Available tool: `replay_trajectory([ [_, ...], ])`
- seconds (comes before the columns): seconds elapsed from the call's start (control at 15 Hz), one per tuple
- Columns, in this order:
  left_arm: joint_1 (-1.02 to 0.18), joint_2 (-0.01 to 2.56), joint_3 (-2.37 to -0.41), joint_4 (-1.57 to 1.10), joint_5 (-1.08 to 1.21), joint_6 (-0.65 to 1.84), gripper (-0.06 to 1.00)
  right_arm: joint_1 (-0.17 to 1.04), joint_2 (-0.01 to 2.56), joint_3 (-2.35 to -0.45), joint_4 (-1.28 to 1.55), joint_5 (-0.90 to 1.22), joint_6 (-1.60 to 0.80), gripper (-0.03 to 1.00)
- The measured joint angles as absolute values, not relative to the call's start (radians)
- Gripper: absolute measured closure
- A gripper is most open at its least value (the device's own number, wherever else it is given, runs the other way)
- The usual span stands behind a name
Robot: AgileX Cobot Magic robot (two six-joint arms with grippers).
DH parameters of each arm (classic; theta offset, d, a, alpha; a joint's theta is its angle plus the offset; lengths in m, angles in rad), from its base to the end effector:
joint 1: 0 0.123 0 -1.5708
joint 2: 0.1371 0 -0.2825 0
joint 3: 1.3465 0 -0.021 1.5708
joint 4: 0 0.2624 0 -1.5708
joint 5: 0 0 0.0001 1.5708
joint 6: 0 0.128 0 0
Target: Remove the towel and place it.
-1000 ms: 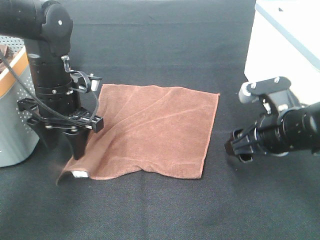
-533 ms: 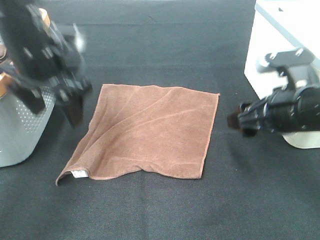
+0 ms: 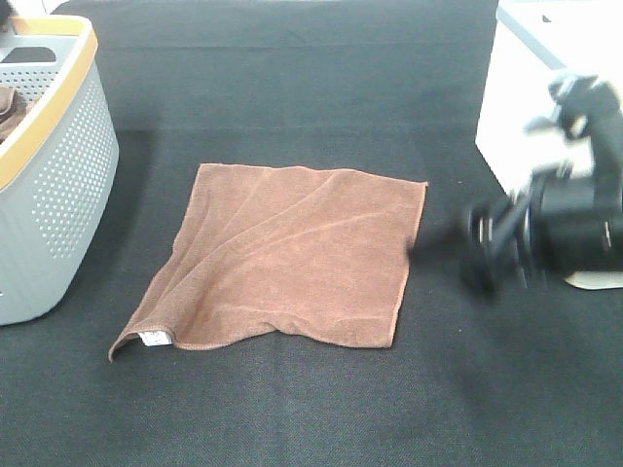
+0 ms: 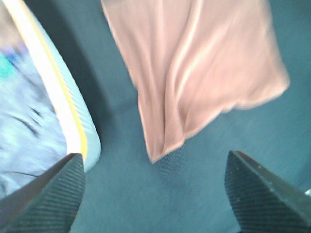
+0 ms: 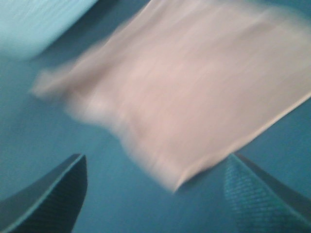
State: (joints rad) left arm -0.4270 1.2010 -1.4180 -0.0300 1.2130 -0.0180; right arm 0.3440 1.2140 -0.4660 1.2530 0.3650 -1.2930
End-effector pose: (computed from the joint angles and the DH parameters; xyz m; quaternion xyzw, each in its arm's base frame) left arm 0.2329 -0.1099 0.3955 0.1916 0.9260 -0.0863 0.3136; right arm 0.2151 0.1233 0.1696 -0.2477 0.8771 0.2108 0.3534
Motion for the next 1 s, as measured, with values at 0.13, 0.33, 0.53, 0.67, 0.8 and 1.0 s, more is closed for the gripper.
replay_trajectory([
  [0.13,-0.427,1.099,-1.414,-0.028,1.213,-0.025,0.19,0.344,1.214,-0.466,0.847,0.469,-0.947,0.23],
  [0.33,-0.427,0.950,-1.305,-0.016,1.213,-0.043,0.19,0.344,1.202,-0.523,0.381,0.675,-0.439,0.23],
  [0.53,-0.427,0.734,-1.005,0.000,1.213,-0.100,0.19,0.344,1.081,-0.548,0.243,0.935,-0.274,0.23],
  [0.67,-0.427,0.520,-0.775,0.010,1.217,-0.106,0.19,0.344,0.920,-0.548,0.234,1.009,-0.209,0.23],
  [0.8,-0.427,0.433,-0.715,0.013,1.219,-0.105,0.19,0.344,0.837,-0.548,0.224,1.032,-0.163,0.23],
  [1.0,-0.427,0.195,-0.569,0.014,1.224,-0.030,0.19,0.344,0.596,-0.548,0.150,1.109,-0.076,0.23],
])
